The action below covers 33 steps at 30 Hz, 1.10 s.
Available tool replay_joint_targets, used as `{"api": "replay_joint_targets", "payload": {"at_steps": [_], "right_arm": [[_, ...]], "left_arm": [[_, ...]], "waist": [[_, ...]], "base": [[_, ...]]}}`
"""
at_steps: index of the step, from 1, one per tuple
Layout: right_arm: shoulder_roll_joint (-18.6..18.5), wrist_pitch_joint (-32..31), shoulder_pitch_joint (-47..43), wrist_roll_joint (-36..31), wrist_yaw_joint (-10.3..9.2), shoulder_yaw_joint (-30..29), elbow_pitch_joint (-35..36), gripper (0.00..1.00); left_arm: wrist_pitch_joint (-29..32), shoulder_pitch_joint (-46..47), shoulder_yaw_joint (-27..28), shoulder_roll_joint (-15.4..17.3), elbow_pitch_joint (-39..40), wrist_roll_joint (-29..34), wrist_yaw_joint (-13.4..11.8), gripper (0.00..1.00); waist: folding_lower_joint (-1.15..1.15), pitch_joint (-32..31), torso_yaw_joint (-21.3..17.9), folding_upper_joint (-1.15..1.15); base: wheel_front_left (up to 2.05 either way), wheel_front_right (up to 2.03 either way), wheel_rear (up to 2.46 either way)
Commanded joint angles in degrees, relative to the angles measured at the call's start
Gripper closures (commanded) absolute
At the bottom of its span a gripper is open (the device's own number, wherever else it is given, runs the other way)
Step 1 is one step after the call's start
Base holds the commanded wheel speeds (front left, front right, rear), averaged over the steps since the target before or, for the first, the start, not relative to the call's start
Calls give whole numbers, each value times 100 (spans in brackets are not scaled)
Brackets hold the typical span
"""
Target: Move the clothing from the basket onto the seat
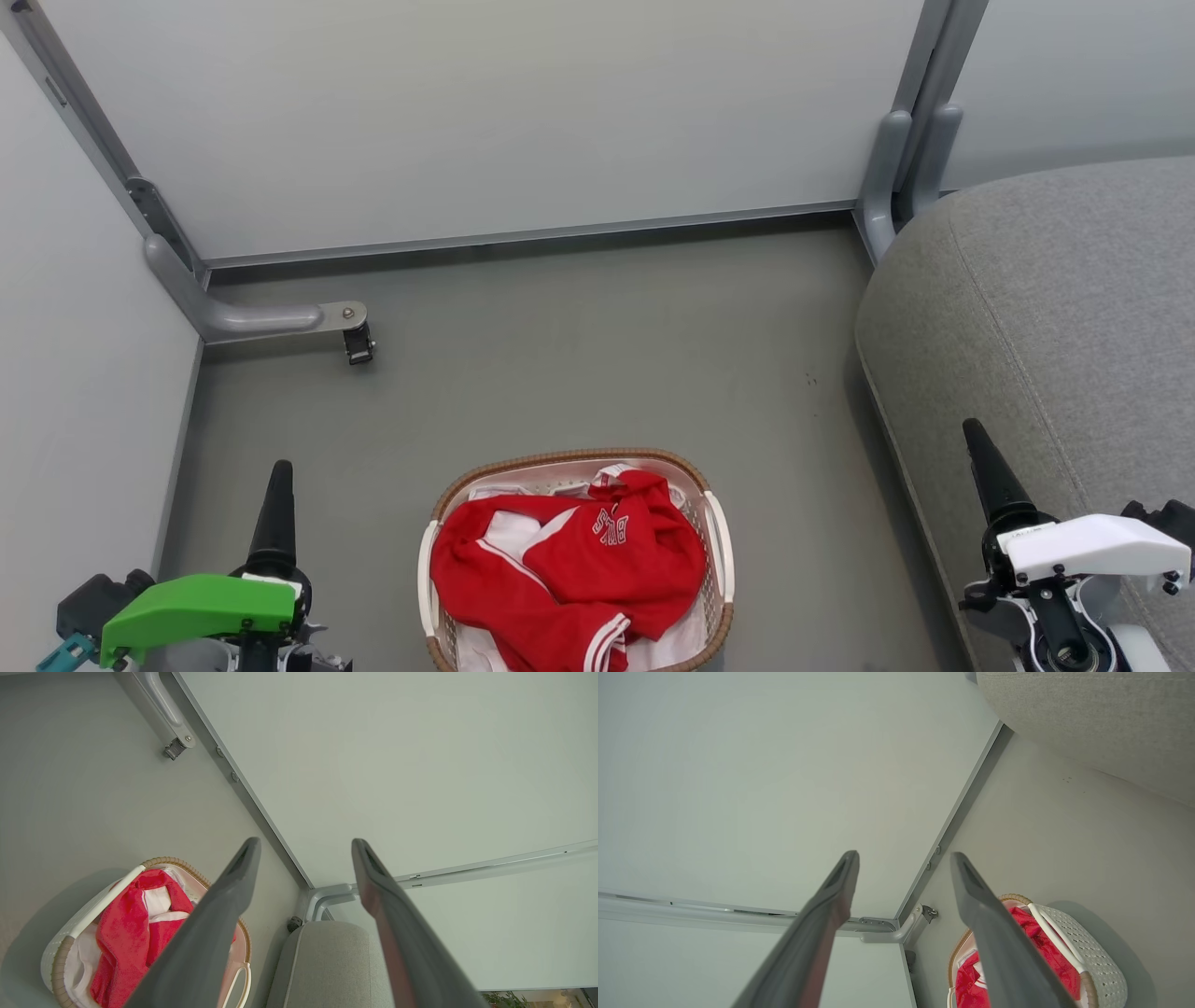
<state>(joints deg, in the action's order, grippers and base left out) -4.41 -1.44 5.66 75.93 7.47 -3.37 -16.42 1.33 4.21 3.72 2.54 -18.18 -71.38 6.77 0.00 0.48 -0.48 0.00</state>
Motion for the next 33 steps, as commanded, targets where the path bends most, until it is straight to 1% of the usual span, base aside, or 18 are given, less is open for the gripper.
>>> {"api": "replay_joint_targets", "payload": {"at_steps": [1,13,18,24,33], "right_arm": [[-83,72,183,-259,2,33,91,0],[-221,342,206,-1418,2,308,-3,0],[-265,449,217,-1897,2,390,-53,0],[-370,567,222,-2482,2,641,-121,0],[-422,728,218,-3277,2,793,-170,0]], "left_arm": [[-67,186,-20,64,63,313,-30,0],[-336,144,-217,142,-7,1595,-184,0],[-442,132,-330,197,-69,2084,-291,0],[-562,96,-511,252,-184,2610,-413,0],[-721,35,-759,360,-332,3290,-597,0]], "waist": [[0,2,0,0],[0,6,-5,0],[0,7,-12,0],[0,1,-15,0],[0,-8,-11,0]], "base": [[0,0,0],[0,0,0],[0,0,0],[0,0,0],[0,0,0]]}}
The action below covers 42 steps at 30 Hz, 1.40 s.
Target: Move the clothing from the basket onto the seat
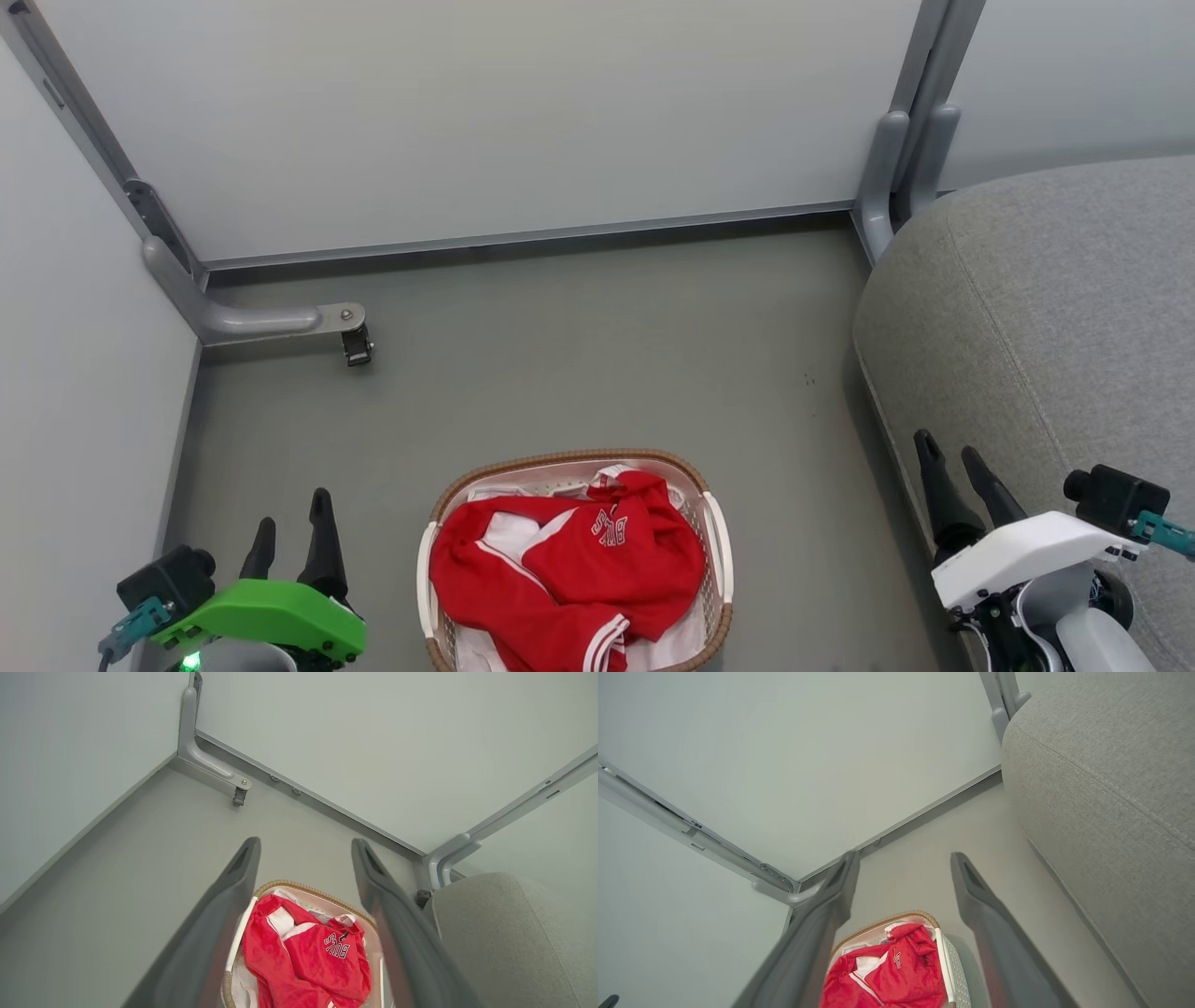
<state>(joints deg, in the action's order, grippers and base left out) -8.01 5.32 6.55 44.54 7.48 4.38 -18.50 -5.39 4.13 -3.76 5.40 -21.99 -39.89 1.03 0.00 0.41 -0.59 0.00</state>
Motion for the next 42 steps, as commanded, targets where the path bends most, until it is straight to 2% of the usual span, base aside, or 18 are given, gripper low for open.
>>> {"api": "replay_joint_targets", "payload": {"at_steps": [1,11,22,32,42], "right_arm": [[-72,70,122,-244,1,46,29,0],[-96,235,99,-1023,1,114,60,0],[-2,402,107,-1837,1,-54,299,0],[54,539,87,-2435,2,-97,560,0],[45,661,-17,-2978,2,60,52,0]], "left_arm": [[-68,31,-37,86,37,208,-52,0],[-234,-61,-137,149,132,835,-383,0],[-396,-49,-120,213,406,1441,-611,0],[-534,-118,-136,194,571,1975,-639,0],[-652,-292,-122,78,443,2448,-594,0]], "waist": [[0,-3,2,0],[0,10,-14,0],[0,51,-34,0],[0,54,-66,0],[0,23,-74,0]], "base": [[0,0,0],[0,0,0],[0,0,0],[0,0,0],[0,0,0]]}}
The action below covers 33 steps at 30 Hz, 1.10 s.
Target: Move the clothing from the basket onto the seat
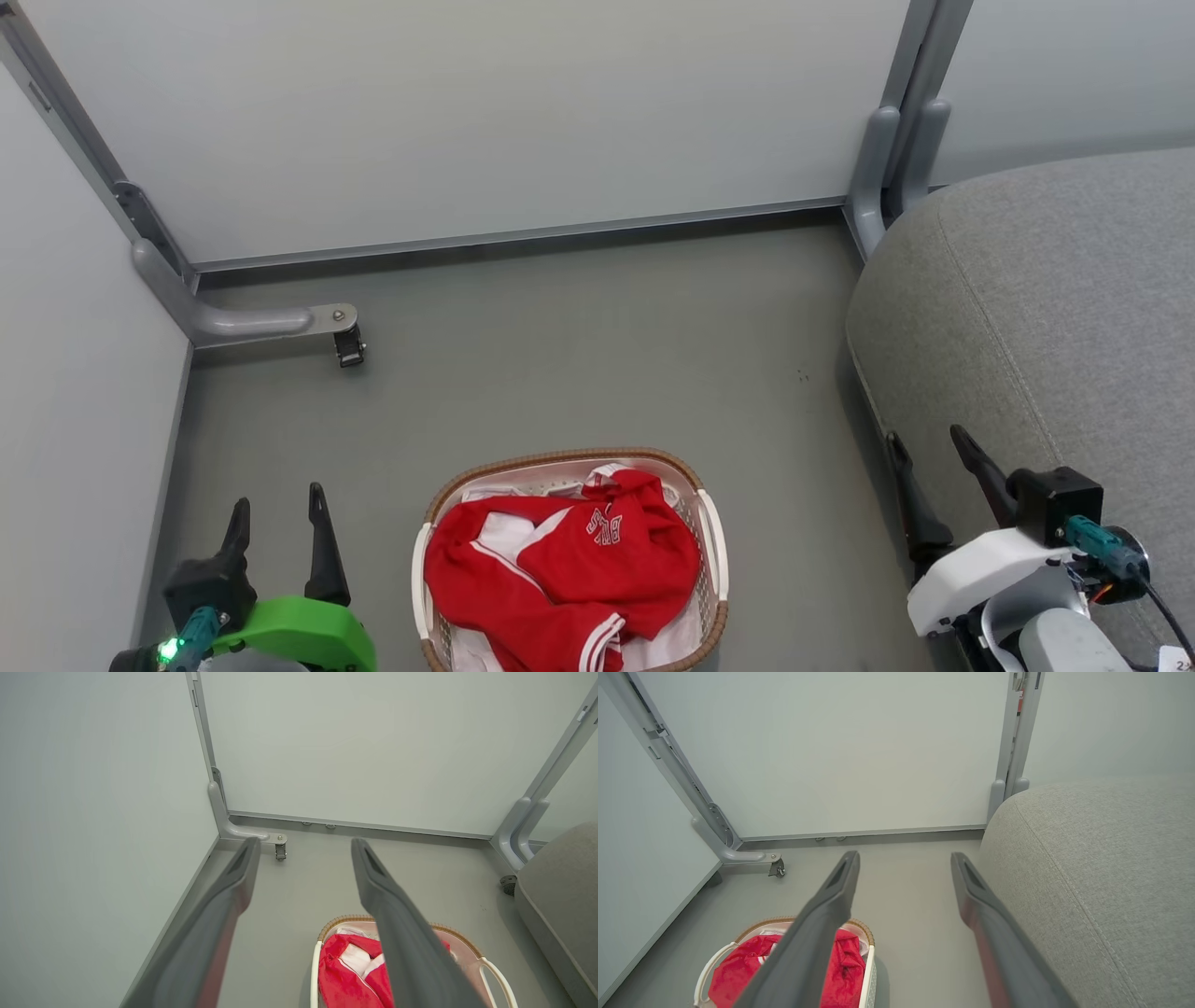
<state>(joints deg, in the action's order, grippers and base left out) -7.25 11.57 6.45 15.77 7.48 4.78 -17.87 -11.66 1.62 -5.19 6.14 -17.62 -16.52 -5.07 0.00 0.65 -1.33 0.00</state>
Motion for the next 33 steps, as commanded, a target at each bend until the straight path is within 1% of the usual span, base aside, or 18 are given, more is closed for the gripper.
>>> {"api": "replay_joint_targets", "payload": {"at_steps": [1,7,10,19,27,31,33], "right_arm": [[-35,47,-9,-154,2,31,-61,0],[-15,125,61,-455,1,42,-156,0],[4,157,9,-594,1,20,-240,0],[2,255,-37,-975,1,47,-316,0],[-34,332,-54,-1313,1,117,-328,0],[-49,372,19,-1451,1,168,-282,0],[-61,371,86,-1406,1,170,-227,0]], "left_arm": [[-39,-58,23,-10,-12,147,38,0],[-115,-96,-7,-56,-18,424,245,0],[-144,-110,37,-81,-50,543,307,0],[-246,-219,174,-224,-125,892,391,0],[-322,-254,207,-269,-229,1240,489,0],[-369,-190,170,-296,-383,1352,517,0],[-357,-93,125,-301,-439,1324,560,0]], "waist": [[0,-2,-2,0],[0,5,-24,0],[0,-2,-33,0],[0,-30,-73,0],[0,-19,-91,0],[0,110,-126,0],[0,248,-152,0]], "base": [[0,0,0],[0,0,0],[0,0,0],[0,0,0],[0,0,0],[0,0,0],[0,0,0]]}}
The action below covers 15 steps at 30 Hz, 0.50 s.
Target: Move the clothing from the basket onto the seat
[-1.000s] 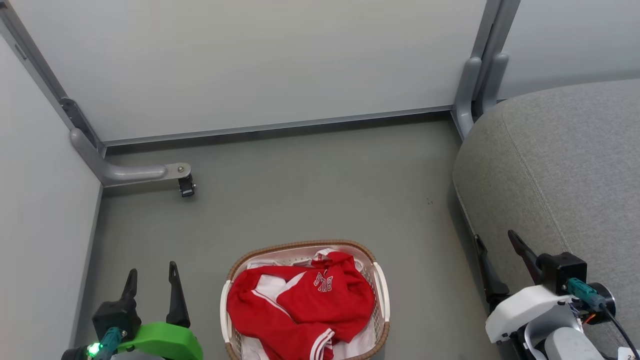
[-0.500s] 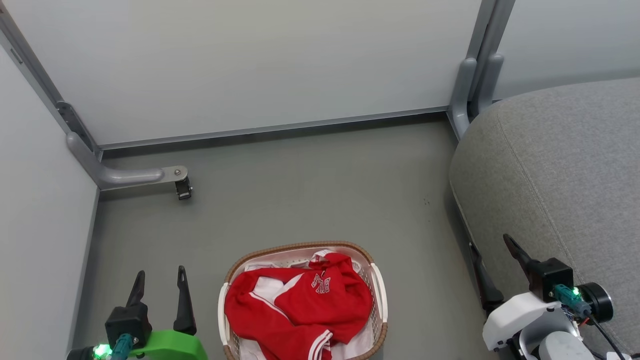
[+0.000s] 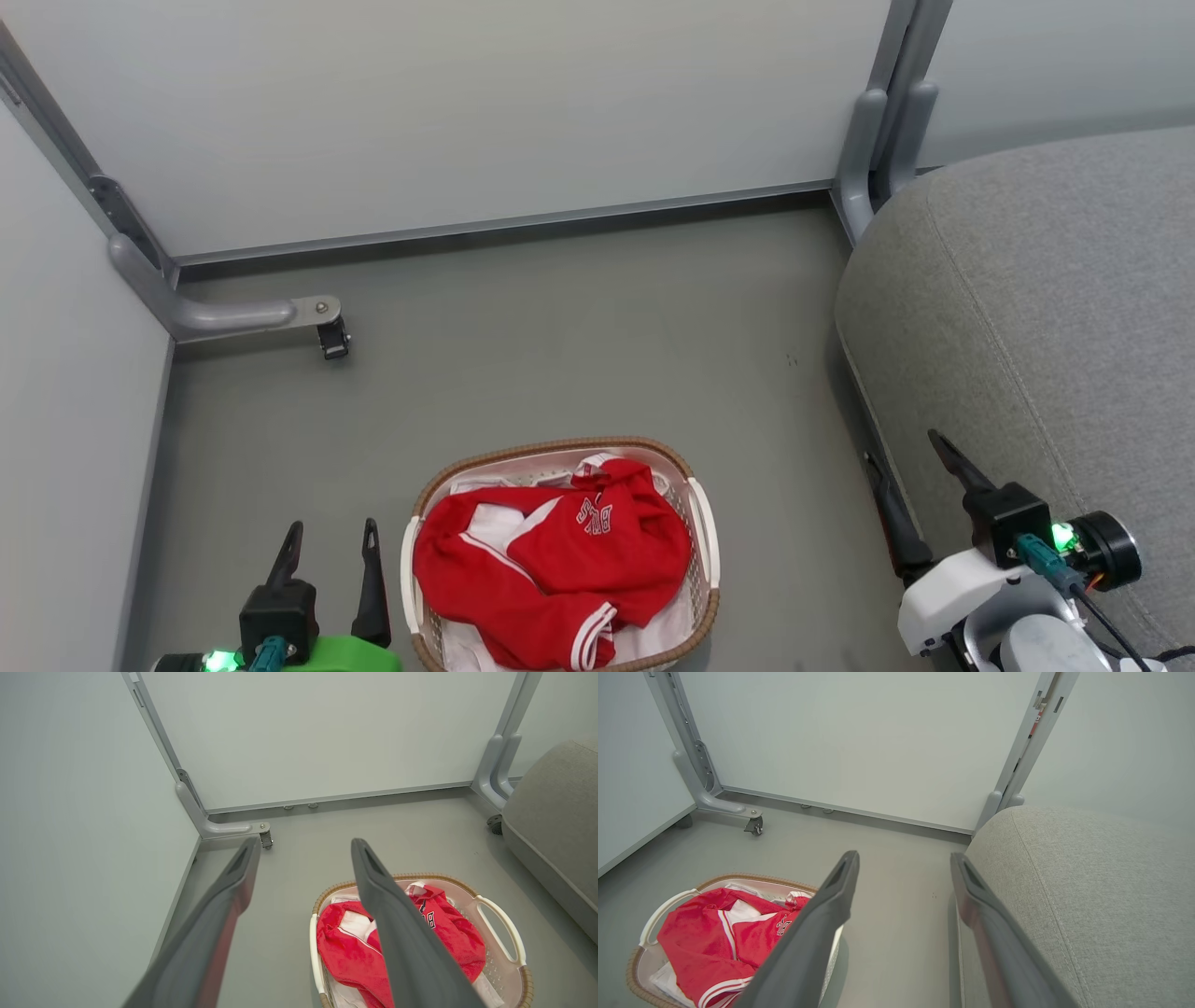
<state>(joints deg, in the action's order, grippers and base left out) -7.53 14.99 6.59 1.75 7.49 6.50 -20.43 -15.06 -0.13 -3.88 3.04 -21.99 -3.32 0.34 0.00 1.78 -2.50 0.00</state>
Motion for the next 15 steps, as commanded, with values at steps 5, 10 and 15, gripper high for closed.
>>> {"api": "replay_joint_targets", "payload": {"at_steps": [5,10,15], "right_arm": [[-41,29,329,94,-1,-35,160,0],[-41,29,692,169,-1,25,325,0],[-50,29,1003,254,-2,77,507,0]], "left_arm": [[-12,419,-107,1,-266,-85,16,0],[-12,991,-424,-1,-622,-279,56,0],[-13,1588,-741,-1,-995,-438,112,0]], "waist": [[0,731,-131,0],[0,1457,-267,0],[0,2096,-420,0]], "base": [[0,0,0],[0,0,0],[0,0,0]]}}
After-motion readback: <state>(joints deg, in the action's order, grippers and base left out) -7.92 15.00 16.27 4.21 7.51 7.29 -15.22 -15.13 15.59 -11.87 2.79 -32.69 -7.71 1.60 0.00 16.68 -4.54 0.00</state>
